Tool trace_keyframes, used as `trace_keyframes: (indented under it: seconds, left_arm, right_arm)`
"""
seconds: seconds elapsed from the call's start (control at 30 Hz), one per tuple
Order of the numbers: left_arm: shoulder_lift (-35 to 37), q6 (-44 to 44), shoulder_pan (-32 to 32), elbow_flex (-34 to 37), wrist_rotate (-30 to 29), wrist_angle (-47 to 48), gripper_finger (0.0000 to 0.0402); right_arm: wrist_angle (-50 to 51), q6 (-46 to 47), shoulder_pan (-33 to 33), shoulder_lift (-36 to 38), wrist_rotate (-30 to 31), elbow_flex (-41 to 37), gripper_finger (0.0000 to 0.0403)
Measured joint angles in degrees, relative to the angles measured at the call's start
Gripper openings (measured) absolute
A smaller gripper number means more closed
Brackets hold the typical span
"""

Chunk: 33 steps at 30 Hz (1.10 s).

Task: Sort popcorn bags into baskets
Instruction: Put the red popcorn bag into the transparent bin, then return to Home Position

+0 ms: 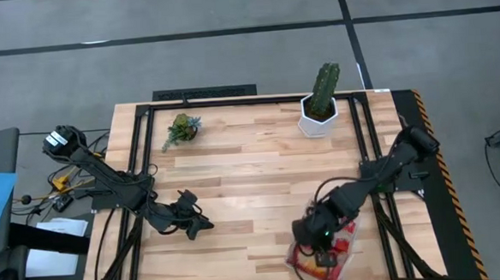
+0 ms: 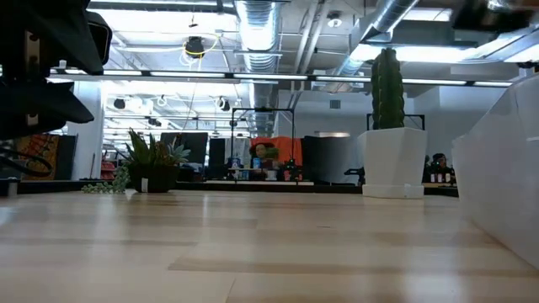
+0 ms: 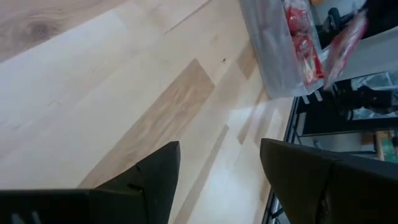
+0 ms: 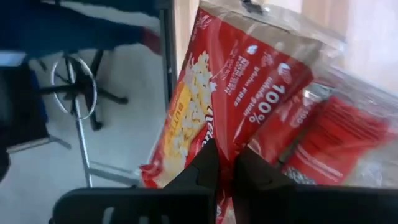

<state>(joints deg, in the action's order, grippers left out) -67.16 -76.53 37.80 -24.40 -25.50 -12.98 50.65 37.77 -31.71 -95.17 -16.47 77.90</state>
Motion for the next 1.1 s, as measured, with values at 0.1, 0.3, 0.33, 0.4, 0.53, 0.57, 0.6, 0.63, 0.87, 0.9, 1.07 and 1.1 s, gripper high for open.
trace_keyframes:
  seconds: [0.1,0.3,0.33,0.4,0.53,0.57,0.6,0.63,0.87,0.9,1.07,1.1]
  left_arm:
    - [0.0,-0.2,0.0,0.0,0.02,-0.08,0.0212]
    - [0.0,-0.2,0.02,0.0,1.2,-0.22,0.0212]
    - [0.02,-0.22,0.02,0.0,1.26,-0.3,0.0212]
    - [0.02,-0.33,0.02,0.0,1.29,-0.4,0.0212]
    - [0.02,-0.35,0.02,0.0,1.3,-0.41,0.0212]
    - [0.02,-0.32,0.02,0.0,1.31,-0.39,0.0212]
    - [0.02,-0.22,0.02,0.0,1.31,-0.38,0.0212]
    - [0.02,-0.11,0.02,0.0,1.31,-0.38,0.0212]
    - [0.22,4.48,-0.02,-0.01,2.28,-6.7,0.0212]
    - [0.55,6.54,-0.02,-0.02,2.68,-8.5,0.0212]
    - [4.14,15.1,-0.65,-0.11,3.21,-14.95,0.0212]
    - [5.5,16.27,-1.05,-0.11,3.2,-15.51,0.0212]
  right_arm:
    - [-1.54,3.22,-0.89,-0.51,0.24,-1.7,0.0041]
    - [-3.49,7.06,-1.0,-0.81,0.07,-4.51,0.0066]
    - [-3.65,7.2,-1.0,-0.98,0.08,-4.69,0.007]
    - [-3.47,7.06,-1.06,-0.98,-0.42,-4.8,0.0076]
    - [-3.8,7.01,-1.27,-0.94,-1.23,-4.73,0.0099]
    - [-3.84,7.04,-1.29,-0.94,-1.27,-4.73,0.0107]
    - [-3.89,7.16,-1.29,-0.94,-1.42,-4.73,0.0116]
    - [-3.87,7.24,-1.29,-0.94,-1.44,-4.73,0.0127]
    - [-3.61,8.46,0.55,2.38,-1.58,-4.73,0.02]
    - [-3.55,8.6,0.91,3.53,-1.37,-4.73,0.0208]
    - [-3.11,9.99,2.48,10.46,1.71,-4.73,0.023]
    - [-3.16,10.49,2.87,12.0,1.66,-4.73,0.0231]
